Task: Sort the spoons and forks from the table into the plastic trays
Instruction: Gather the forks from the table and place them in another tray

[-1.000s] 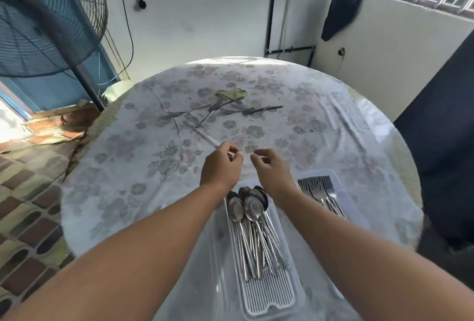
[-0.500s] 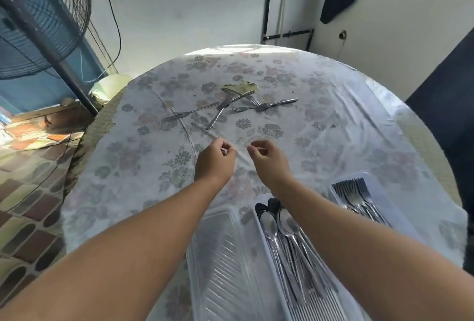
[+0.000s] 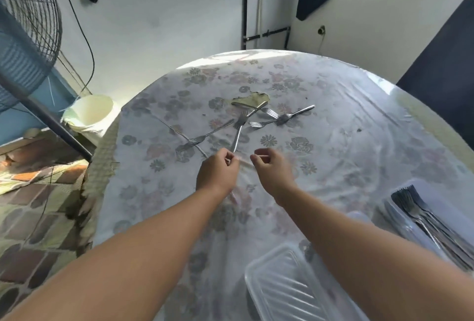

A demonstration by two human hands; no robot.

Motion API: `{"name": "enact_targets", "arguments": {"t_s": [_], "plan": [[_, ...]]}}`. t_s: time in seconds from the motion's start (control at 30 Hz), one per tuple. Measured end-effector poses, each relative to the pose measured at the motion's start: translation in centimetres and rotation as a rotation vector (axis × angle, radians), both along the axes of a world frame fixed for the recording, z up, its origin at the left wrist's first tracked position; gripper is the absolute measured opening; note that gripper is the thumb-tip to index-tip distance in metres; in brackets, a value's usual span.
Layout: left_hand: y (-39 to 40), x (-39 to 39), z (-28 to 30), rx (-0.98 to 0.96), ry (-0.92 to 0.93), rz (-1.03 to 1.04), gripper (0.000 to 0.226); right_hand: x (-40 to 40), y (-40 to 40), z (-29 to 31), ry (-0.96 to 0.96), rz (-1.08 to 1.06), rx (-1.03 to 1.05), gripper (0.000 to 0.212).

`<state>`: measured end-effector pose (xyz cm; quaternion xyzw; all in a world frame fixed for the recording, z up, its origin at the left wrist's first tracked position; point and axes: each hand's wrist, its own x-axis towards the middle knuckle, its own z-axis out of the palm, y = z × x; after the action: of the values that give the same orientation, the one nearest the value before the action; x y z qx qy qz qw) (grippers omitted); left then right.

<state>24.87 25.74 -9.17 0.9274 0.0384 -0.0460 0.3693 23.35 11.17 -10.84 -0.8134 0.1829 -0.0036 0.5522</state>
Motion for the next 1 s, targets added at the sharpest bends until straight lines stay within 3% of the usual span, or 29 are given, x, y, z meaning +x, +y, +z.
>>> {"name": "enact_targets", "arguments": {"t_s": [0.2, 0.43, 0.6, 0.7, 0.83, 1.0], "plan": [[2.3, 5.5, -1.4, 0.131, 0.046, -0.099, 0.022, 5.1, 2.0, -1.6, 0.024, 0.009, -0.120, 0.027], [2.9, 13.1, -2.1, 0.347, 0.210, -0.226, 0.059, 11.3, 3.8, -3.7, 0.118, 0.205, -0.422, 0.050], [2.5, 16.5, -4.1, 0.418, 0.378, -0.270, 0.074, 12.4, 3.8, -5.0, 0.203, 0.176, -0.492, 0.040], [1.9, 16.8, -4.9, 0.462, 0.359, -0.241, 0.063, 13.0, 4.1, -5.4, 0.203, 0.102, -0.508, 0.038], [1.5, 16.3, -5.9, 0.443, 0.274, -0.217, 0.044, 13.6, 4.6, -5.3, 0.272, 0.083, -0.540, 0.050], [1.7, 15.5, -5.9, 0.500, 0.189, -0.235, 0.040, 13.3, 5.0, -5.1, 0.267, 0.093, -0.577, 0.026]]}}
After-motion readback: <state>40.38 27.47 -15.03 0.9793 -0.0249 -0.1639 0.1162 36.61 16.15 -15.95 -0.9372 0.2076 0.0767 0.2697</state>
